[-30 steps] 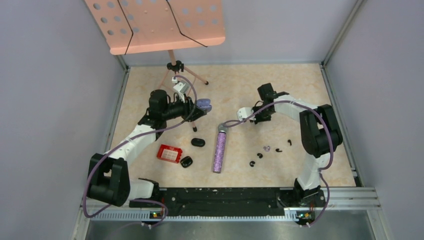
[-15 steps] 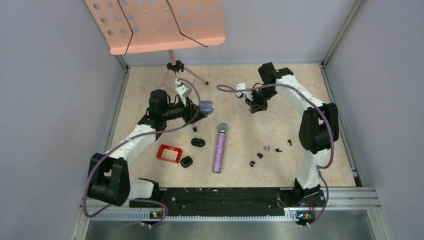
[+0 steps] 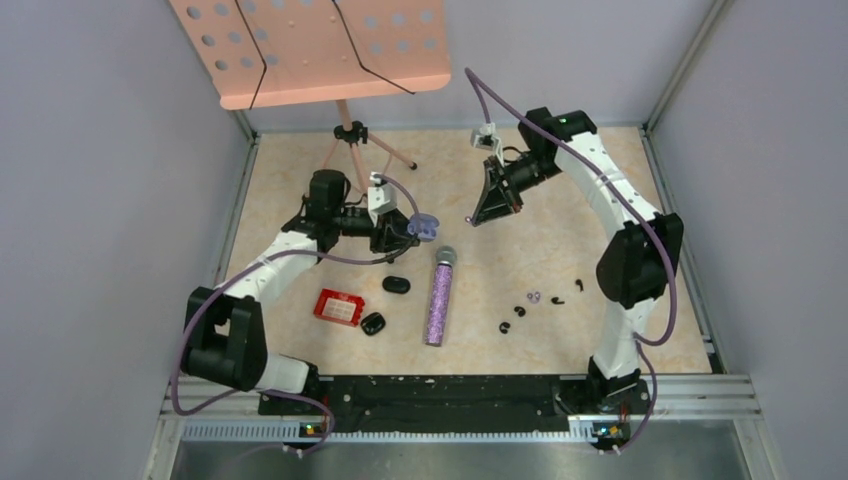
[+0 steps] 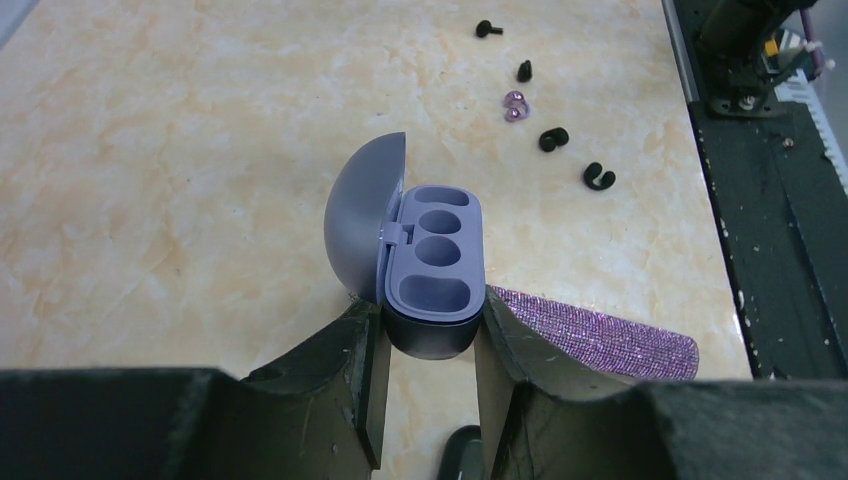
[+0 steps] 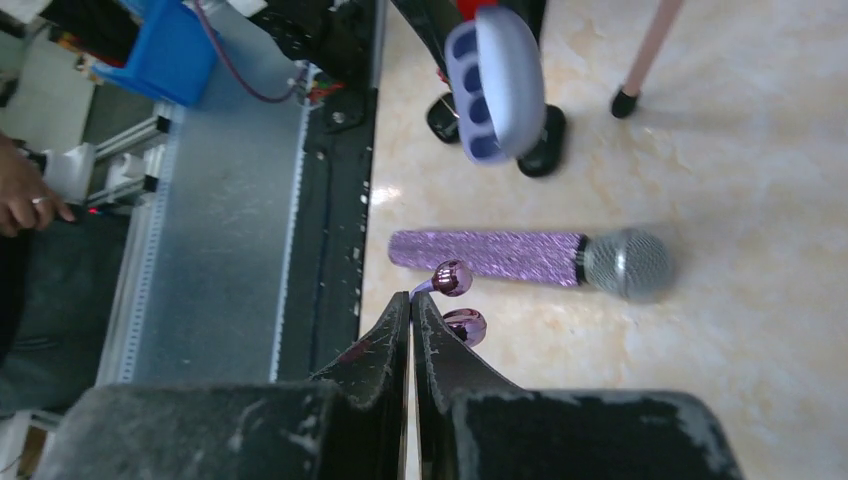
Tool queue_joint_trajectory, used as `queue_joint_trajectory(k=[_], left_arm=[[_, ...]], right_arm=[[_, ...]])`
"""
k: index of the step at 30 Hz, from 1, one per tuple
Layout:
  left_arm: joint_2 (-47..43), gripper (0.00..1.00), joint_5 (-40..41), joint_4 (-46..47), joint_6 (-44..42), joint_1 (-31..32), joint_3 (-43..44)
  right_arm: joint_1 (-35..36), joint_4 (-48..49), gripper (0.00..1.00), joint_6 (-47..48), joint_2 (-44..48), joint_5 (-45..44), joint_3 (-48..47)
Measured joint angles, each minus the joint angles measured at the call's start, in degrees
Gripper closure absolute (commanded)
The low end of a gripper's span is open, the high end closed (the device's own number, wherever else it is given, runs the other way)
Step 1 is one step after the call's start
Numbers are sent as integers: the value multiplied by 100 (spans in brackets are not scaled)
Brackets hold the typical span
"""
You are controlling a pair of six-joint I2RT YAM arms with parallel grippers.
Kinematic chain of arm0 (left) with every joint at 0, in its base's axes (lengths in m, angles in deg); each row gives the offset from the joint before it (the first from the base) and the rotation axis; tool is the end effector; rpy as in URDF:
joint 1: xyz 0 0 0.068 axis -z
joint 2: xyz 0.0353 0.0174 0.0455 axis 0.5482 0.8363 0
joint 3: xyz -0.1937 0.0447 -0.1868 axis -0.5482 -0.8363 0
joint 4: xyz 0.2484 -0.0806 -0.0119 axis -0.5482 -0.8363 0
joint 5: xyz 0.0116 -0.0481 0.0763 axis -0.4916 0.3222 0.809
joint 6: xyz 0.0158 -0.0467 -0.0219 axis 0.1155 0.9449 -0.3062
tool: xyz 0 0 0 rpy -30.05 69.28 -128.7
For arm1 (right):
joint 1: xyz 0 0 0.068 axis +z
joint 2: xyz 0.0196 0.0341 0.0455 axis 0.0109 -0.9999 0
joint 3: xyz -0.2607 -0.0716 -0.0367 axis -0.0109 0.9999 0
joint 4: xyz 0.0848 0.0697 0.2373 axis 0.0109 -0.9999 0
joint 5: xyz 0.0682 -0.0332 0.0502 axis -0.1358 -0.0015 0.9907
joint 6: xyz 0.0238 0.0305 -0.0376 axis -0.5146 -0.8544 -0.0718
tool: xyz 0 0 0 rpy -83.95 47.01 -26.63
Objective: Insert the wireless bluetooth earbuds into the charging case
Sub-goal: Pick up the earbud from the center of the board, then place the earbud in the charging case.
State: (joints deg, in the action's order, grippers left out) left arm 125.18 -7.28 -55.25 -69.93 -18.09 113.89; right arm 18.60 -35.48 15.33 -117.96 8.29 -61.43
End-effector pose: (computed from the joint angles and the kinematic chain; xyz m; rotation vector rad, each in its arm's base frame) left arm 0.2770 -0.1087 0.2676 1.2670 1.4280 -1.0445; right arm 0.3331 0.1507 0.3333 -1.4213 1.8678 1.4404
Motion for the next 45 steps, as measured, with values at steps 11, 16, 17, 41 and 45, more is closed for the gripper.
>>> queue_joint_trajectory(k=[11,16,17,41,45], left_arm=[[223,100,-269,-236,-782,387,66],[223,100,-271,330,-363,424,70],[223,100,-269,446,-256,426,70],[55,100,-374,1067,492,553,70],[37,100,-367,1069,507,553,70]], right_arm=[[695,-35,100,-562,-92,1029,-9],[719,-33,100,-645,-289,1143,-9],[726,-28,100,-664,-306,1150,-9],[741,450,100,-1158,-321,1220,-9],[741,479,100,-1220,-363,1204,-9]])
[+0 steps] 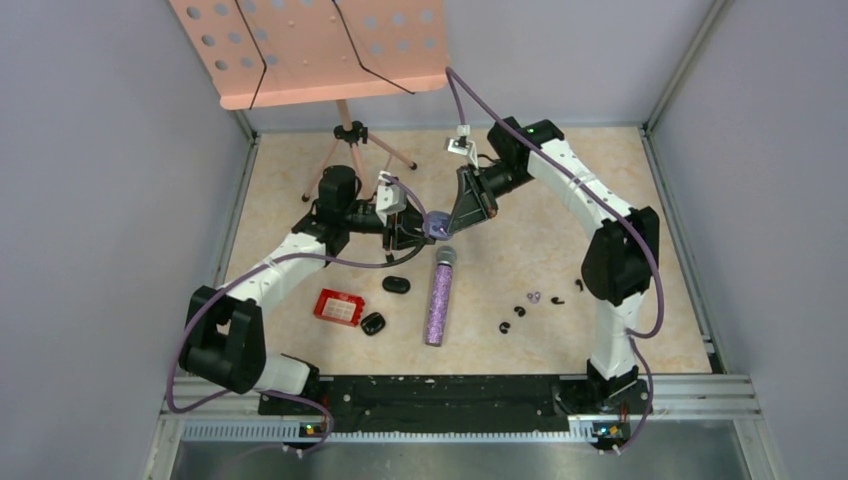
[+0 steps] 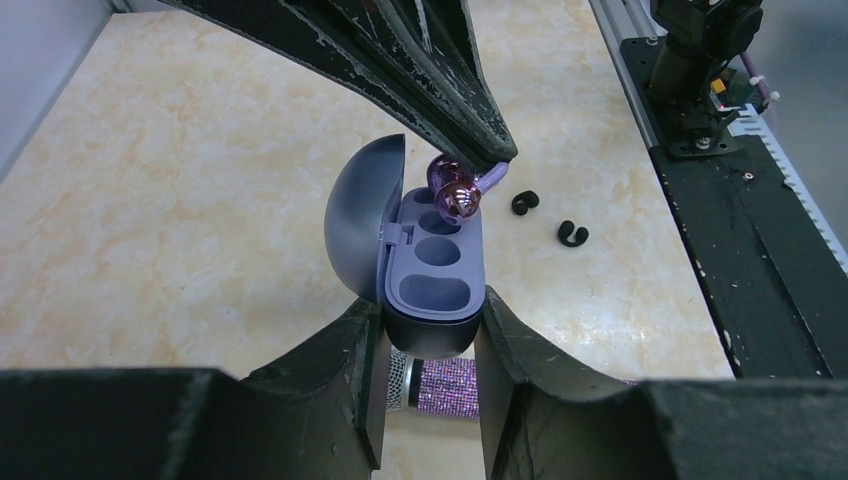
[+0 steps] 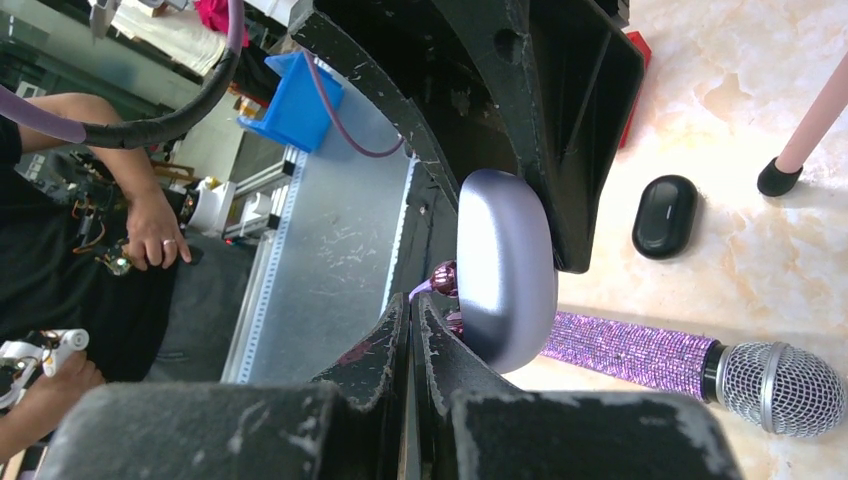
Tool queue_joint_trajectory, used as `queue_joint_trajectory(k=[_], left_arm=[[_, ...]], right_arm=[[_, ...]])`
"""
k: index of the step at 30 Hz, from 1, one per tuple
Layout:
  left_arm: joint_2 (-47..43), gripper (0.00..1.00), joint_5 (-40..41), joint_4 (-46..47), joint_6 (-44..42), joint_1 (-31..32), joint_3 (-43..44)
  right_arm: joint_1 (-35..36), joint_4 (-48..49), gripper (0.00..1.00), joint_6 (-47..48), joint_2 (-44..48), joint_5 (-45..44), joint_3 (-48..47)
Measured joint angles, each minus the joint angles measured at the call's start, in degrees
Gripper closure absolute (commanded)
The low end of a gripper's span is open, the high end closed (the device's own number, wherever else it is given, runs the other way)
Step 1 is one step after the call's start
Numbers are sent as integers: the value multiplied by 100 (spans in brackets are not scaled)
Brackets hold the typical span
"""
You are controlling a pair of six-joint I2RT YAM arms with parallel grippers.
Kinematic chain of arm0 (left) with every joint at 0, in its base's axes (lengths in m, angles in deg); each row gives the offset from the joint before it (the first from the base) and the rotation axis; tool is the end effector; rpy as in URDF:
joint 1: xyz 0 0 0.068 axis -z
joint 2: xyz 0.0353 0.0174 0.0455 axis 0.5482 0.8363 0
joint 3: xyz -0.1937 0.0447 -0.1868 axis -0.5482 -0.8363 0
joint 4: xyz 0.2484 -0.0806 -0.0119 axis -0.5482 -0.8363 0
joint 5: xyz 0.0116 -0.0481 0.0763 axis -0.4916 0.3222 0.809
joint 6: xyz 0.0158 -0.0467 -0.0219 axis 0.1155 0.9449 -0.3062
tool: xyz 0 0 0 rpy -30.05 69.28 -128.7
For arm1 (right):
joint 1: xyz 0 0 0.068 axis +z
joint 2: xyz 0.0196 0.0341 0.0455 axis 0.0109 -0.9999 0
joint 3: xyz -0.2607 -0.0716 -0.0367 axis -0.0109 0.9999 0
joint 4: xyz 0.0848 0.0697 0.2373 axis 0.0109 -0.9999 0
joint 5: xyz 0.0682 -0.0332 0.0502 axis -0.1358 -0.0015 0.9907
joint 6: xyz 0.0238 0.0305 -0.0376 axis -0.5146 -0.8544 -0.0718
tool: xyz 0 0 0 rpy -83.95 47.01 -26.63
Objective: Insert the wireless bluetooth earbuds into the charging case
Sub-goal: Place the earbud in the charging case.
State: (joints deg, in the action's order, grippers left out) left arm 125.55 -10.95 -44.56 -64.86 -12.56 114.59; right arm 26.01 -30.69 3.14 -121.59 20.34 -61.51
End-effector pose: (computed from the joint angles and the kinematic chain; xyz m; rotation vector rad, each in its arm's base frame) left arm 0.2717 -0.1382 0.2854 1.3466 1.2280 -1.1195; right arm 0.3276 0.2033 0.3191 -1.3276 1.8372 1.8200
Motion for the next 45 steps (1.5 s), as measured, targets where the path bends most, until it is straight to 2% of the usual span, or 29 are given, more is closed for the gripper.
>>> queue_joint_trajectory(k=[18,21,30,45], left_arm=[[-4,100,-2,2,24,0,-2],[-4,100,13,0,24,0,-4],[-4,100,199,31,179,-28,-33],[-2,100,387,813,1034,-37,-295]], right_arm=[[-2,70,100,-192,-13,-227,0],[-2,146,95,-297,-13,-264,0],[-2,778,87,-1102,59,-612,-2],[26,1681,77,-2103,369,-1062,0]])
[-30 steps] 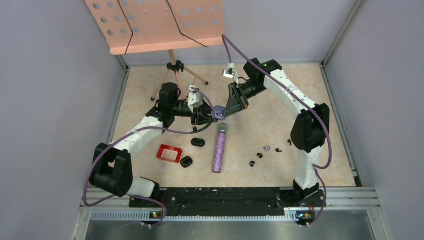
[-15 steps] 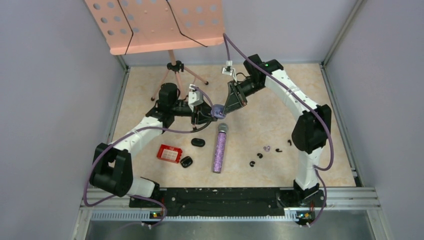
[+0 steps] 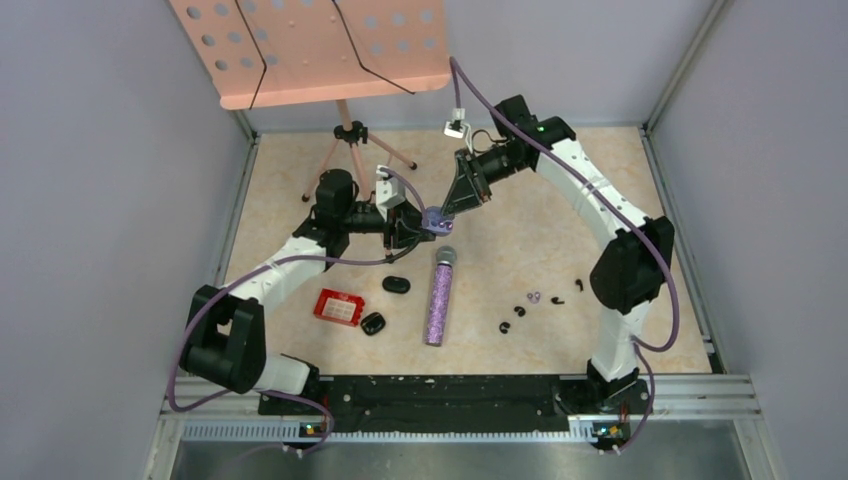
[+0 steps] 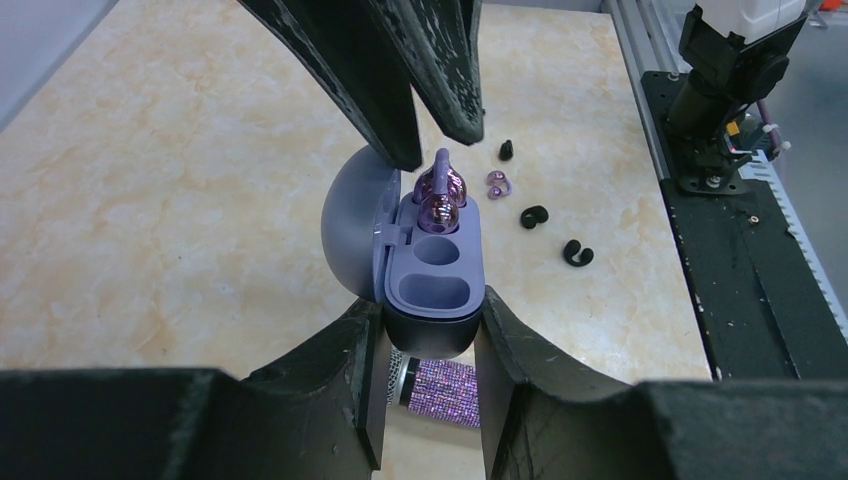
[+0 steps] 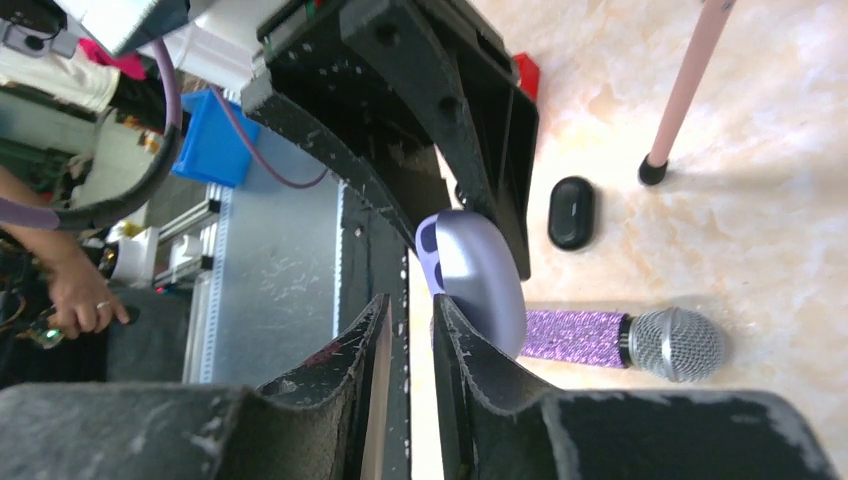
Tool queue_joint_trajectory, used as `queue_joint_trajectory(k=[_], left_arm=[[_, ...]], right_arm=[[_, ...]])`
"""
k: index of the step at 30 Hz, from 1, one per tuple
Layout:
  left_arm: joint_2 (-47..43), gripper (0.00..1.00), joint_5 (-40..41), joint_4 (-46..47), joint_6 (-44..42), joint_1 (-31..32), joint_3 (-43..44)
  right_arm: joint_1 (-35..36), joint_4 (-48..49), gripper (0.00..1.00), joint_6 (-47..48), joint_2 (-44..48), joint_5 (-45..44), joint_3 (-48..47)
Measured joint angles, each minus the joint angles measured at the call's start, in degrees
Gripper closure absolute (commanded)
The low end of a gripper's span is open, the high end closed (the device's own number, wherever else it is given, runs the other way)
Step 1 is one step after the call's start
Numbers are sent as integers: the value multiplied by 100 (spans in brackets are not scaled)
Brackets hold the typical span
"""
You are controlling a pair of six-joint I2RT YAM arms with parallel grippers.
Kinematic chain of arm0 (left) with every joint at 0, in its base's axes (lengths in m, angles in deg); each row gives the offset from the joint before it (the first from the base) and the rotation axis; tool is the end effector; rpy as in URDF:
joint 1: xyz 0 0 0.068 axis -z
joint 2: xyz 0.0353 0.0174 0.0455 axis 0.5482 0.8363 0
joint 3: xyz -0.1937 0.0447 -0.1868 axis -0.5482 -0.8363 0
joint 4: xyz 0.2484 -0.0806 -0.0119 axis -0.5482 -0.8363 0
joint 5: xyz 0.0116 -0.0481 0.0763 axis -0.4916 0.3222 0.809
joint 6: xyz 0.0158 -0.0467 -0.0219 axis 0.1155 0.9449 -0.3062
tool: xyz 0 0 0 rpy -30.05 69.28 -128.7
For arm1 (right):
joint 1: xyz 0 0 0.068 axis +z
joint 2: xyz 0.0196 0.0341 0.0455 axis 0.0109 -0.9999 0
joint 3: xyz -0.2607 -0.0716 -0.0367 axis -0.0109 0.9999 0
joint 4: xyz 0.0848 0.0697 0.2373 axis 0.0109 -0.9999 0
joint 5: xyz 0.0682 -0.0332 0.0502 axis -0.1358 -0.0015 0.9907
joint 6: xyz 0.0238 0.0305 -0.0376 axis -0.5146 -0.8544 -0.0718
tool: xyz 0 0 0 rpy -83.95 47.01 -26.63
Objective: Insert the wireless bluetooth earbuds into the charging case
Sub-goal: Place the earbud in the charging case, then adjust the earbud with the charging case.
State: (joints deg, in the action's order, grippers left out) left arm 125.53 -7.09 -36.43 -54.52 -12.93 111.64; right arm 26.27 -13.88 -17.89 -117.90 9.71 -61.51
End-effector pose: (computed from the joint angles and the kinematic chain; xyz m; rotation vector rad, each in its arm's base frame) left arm 0.2738 -0.1360 0.2799 1.2283 1.3272 -1.1321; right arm 0.3376 0.2082 0.3443 -1.2376 1.9848 1.5884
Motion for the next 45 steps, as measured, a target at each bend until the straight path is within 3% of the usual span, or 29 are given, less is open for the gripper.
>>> queue_joint_trajectory(k=[7,12,22,45], left_arm=[[0,100,-37,245,264,35,-13],[0,100,149,326,382,44,-33],[-17,100,654,385,743,79,-37],[-382,100,940,417,780,229,-205]], right_arm=[[0,706,77,-358,385,-251,74],[0,861,82,-267,748,-632,177],[0,957,79,994,2304,-1550,1526],[407,1368,80,1440,1875,-1987,1580]])
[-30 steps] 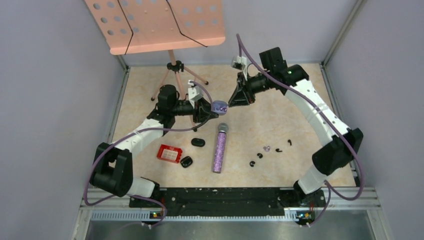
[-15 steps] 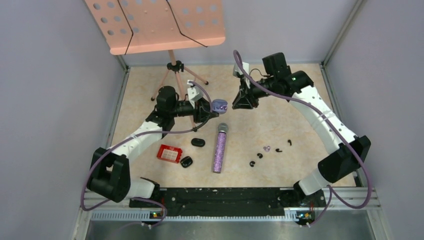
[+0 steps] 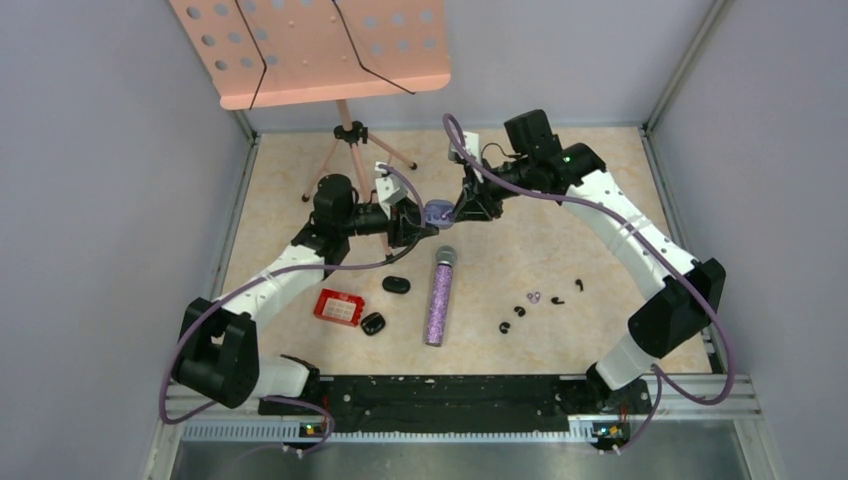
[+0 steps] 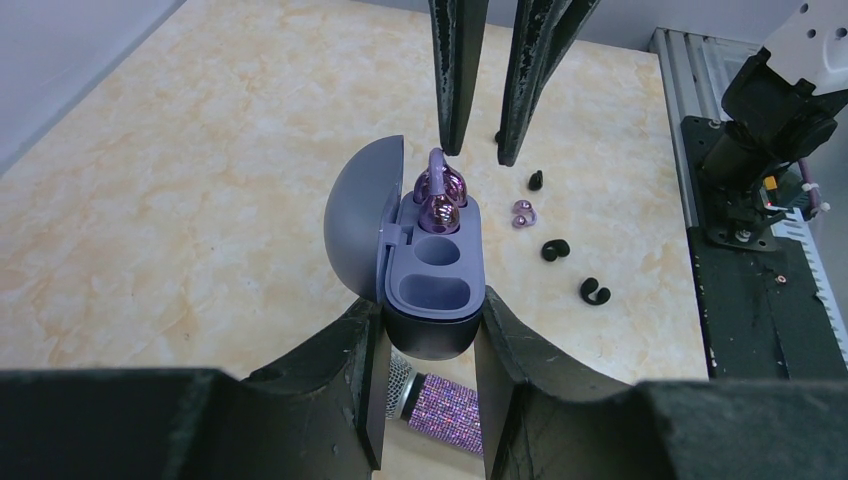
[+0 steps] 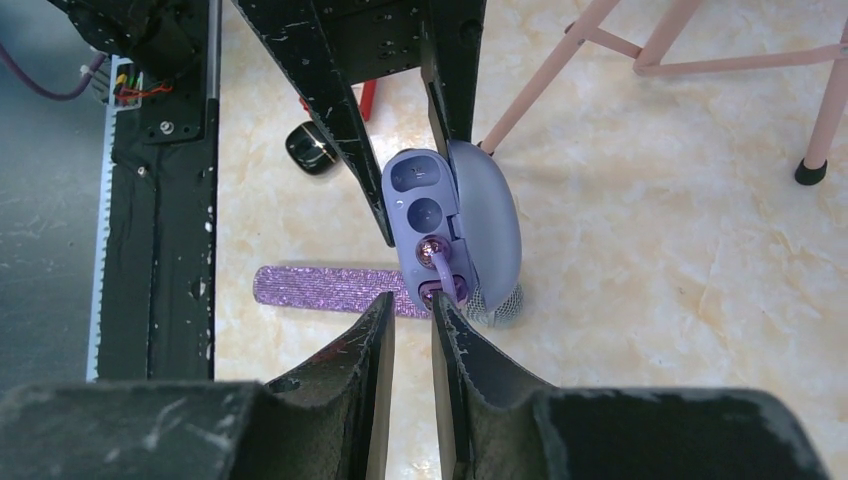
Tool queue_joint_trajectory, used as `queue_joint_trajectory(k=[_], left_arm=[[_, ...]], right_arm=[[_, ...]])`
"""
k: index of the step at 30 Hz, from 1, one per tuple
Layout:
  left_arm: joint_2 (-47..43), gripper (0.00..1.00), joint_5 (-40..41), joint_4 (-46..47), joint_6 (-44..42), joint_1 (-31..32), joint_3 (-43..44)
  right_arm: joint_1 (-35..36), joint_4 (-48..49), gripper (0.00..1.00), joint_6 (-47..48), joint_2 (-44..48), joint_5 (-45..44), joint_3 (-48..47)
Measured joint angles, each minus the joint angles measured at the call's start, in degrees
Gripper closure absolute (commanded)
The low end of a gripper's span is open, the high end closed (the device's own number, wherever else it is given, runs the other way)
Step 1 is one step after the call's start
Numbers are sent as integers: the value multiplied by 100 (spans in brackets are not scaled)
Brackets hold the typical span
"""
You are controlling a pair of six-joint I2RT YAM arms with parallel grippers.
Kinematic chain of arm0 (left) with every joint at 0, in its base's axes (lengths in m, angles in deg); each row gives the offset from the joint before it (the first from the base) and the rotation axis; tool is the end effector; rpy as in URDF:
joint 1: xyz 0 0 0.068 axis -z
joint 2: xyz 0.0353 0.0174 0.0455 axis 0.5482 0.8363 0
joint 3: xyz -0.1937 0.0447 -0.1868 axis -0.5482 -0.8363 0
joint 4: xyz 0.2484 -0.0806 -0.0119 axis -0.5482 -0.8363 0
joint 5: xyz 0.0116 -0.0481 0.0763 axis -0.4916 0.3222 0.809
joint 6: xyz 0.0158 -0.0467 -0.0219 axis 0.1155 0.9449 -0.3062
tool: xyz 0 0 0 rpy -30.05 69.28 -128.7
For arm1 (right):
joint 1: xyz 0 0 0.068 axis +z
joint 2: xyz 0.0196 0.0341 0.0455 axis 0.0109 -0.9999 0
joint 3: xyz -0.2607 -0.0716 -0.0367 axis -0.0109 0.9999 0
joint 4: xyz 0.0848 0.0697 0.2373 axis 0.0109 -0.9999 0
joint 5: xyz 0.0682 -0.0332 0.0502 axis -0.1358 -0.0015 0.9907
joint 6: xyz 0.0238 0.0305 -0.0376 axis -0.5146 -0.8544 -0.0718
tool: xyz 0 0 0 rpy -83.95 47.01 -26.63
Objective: Insert the wireless bluetooth earbuds into the charging case
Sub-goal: Adjust the earbud with the charging case.
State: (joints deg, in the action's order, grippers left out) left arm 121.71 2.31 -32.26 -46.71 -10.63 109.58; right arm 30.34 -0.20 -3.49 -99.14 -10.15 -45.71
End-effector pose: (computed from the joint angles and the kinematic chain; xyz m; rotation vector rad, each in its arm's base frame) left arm 0.2615 -0.1410 0.2921 1.0936 1.3904 -1.0702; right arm 0.2737 0.1950 0.3800 -1.4934 1.6553 0.9615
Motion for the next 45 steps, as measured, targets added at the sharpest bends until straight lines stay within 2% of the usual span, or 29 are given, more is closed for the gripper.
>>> queue_joint_trajectory(k=[23,36,45], left_arm=[[-7,100,4,-28,-70,37,0],[-4,100,162,-90,136,37,-2],[-7,100,219,-46,149,37,-44]], right_arm=[[17,247,87,31,-15,-302,2],[407,555,92,236,-9,-667,264],[439,592,77,0,-4,-750,221]])
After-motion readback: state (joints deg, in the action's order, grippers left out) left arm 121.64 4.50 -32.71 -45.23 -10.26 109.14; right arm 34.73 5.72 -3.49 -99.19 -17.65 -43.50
